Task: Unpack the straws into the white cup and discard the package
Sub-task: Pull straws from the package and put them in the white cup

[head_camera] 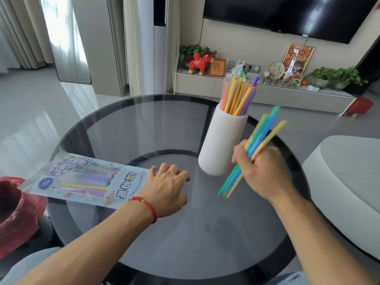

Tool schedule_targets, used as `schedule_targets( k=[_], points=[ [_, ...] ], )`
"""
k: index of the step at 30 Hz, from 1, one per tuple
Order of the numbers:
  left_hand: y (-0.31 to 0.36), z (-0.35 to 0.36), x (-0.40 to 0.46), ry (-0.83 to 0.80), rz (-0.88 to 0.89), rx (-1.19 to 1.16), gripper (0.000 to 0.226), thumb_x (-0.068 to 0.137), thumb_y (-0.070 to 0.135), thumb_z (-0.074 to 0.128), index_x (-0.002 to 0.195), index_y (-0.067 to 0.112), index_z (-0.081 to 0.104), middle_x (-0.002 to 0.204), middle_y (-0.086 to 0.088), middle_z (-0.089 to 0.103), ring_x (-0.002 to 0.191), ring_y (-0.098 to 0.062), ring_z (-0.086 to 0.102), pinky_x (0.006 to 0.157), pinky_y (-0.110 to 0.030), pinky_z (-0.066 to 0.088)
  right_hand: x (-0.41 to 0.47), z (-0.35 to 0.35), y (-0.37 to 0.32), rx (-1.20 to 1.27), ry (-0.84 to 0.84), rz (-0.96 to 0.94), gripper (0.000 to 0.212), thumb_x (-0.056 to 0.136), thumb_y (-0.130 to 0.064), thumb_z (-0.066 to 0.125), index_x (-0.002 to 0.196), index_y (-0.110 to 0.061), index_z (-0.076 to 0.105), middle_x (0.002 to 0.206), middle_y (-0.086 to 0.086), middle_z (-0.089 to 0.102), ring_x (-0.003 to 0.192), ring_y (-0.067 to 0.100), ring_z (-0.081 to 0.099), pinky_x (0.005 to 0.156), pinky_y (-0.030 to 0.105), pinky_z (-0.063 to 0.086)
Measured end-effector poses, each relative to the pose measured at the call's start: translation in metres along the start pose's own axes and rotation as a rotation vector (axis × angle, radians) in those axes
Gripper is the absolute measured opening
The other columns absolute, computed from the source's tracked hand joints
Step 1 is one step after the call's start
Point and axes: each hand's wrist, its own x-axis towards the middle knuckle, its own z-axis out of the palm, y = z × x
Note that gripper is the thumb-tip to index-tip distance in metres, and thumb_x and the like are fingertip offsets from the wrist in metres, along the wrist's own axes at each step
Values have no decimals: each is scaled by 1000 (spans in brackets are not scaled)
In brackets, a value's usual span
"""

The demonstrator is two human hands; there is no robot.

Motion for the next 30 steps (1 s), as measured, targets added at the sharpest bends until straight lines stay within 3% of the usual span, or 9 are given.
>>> schedule_targets(
  k=[3,7,10,14,19,23,25,27,30],
  points=[
    [0,1,1,-15,1,0,43,91,43,50,132,32,49,132,1,51,128,-25,39,114,-51,30,-3,15,9,-39,-124,74,50,107,-31,51,74,4,65,64,19,64,62,31,64,58,46,55],
    [-2,2,0,9,6,-12,42,90,42,50,130,32,51,131,1,53,126,-25,41,112,-48,32,-6,20,17,16,-10,56,50,103,-46,43,73,-12,64,62,0,62,60,18,63,53,36,52],
    [-3,2,0,10,0,-38,41,89,41,51,129,32,53,130,1,53,126,-24,41,112,-47,32,-11,30,22,17,-122,135,45,109,-38,45,69,-27,62,62,-9,58,60,12,63,53,31,52],
    [-4,1,-1,-1,1,-37,41,90,42,50,129,32,53,130,1,53,126,-25,40,113,-49,32,-14,32,26,-9,-218,161,39,108,-38,51,71,-34,62,70,-2,67,71,18,71,64,41,65],
    [-3,1,-1,-1,2,-41,40,90,42,51,129,33,53,131,2,53,127,-25,40,113,-48,32,-19,30,28,38,-257,244,40,108,-40,51,72,-30,68,73,-2,68,75,17,70,66,41,63],
    [-3,0,-1,-2,-2,-50,40,91,42,51,130,32,52,130,1,53,127,-24,40,114,-48,32,-16,22,23,235,-169,278,42,105,-37,51,71,-21,69,56,-8,51,53,6,49,51,24,41],
    [-3,-1,1,17,3,-73,40,91,41,51,130,32,53,129,2,53,127,-24,39,113,-46,32,-11,13,14,440,-70,306,40,102,-35,51,73,-14,69,58,-1,51,50,7,45,46,21,36],
    [-1,-1,3,52,17,-112,40,91,40,52,130,31,54,128,2,53,127,-23,39,111,-41,33,-2,2,6,566,21,308,39,101,-33,52,75,-7,67,55,-6,51,46,5,44,41,18,34],
    [1,-2,5,113,36,-170,39,91,39,53,129,31,55,125,4,54,129,-21,38,110,-37,33,20,-15,-9,666,204,308,35,99,-35,53,74,-14,66,51,-3,47,41,9,41,38,19,31]
  ],
)
